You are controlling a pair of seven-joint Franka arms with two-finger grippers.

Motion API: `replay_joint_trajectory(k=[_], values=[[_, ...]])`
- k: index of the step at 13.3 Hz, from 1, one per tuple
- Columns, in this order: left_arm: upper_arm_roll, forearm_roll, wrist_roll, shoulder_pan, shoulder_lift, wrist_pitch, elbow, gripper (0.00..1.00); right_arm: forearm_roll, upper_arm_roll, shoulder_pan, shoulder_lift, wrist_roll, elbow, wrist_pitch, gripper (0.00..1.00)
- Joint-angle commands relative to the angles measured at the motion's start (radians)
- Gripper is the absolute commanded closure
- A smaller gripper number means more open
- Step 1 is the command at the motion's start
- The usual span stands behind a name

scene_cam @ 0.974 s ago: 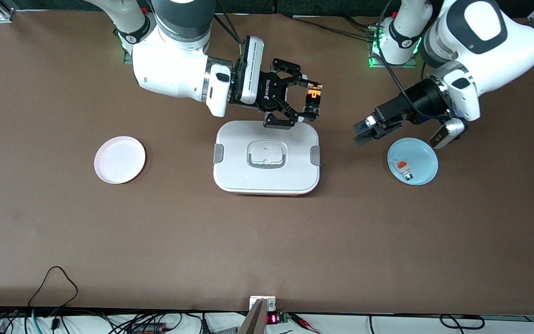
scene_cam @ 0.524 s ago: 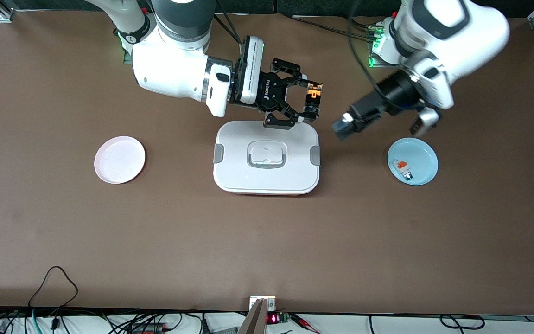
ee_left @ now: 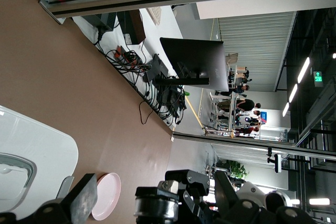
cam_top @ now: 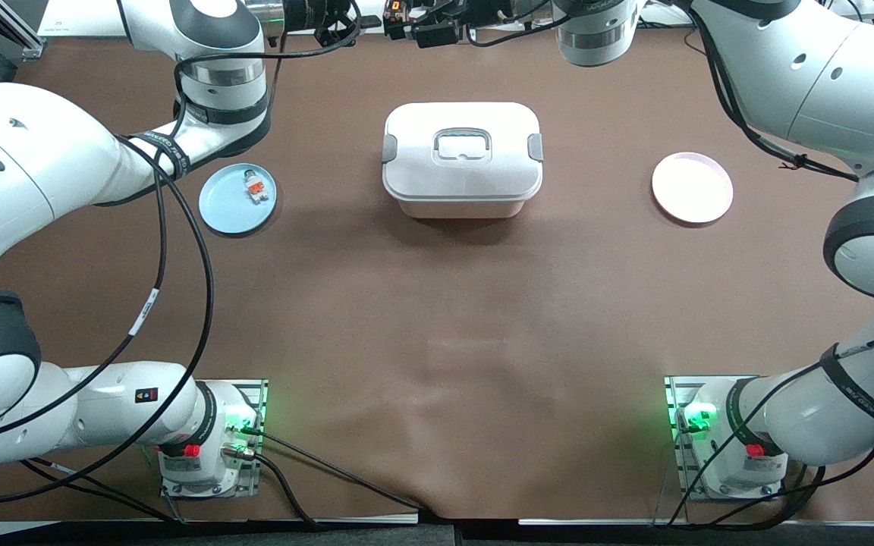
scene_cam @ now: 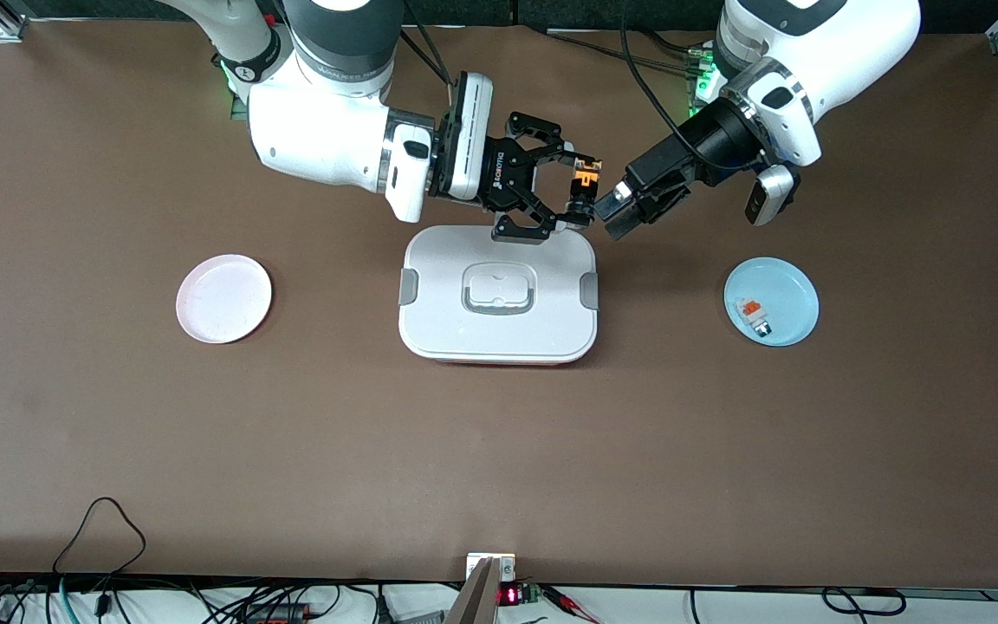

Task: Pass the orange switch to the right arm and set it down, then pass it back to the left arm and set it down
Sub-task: 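Move the left gripper onto the switch held by the right gripper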

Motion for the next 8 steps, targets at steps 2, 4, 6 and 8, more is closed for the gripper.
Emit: replay_joint_trajectory(k=[2, 4, 6, 8], values=[[-0.017, -0.029, -0.033, 0.010, -0.059, -0.017, -0.045, 0.05, -0.018, -0.002, -0.007, -0.021, 0.021, -0.023, -0.008, 0.84], [-0.049, -0.030, -0.066, 0.010, -0.079, -0.014, -0.056, 0.07, -0.018, -0.004, -0.009, -0.023, 0.024, -0.025, -0.008, 0.84], [-0.062, -0.030, -0.102, 0.012, -0.087, -0.017, -0.063, 0.07, -0.017, -0.005, -0.009, -0.026, 0.026, -0.023, -0.008, 0.84], [-0.062, -0.030, -0.100, 0.021, -0.087, -0.081, -0.074, 0.07, -0.017, -0.007, -0.021, -0.040, 0.046, -0.022, -0.008, 0.84]])
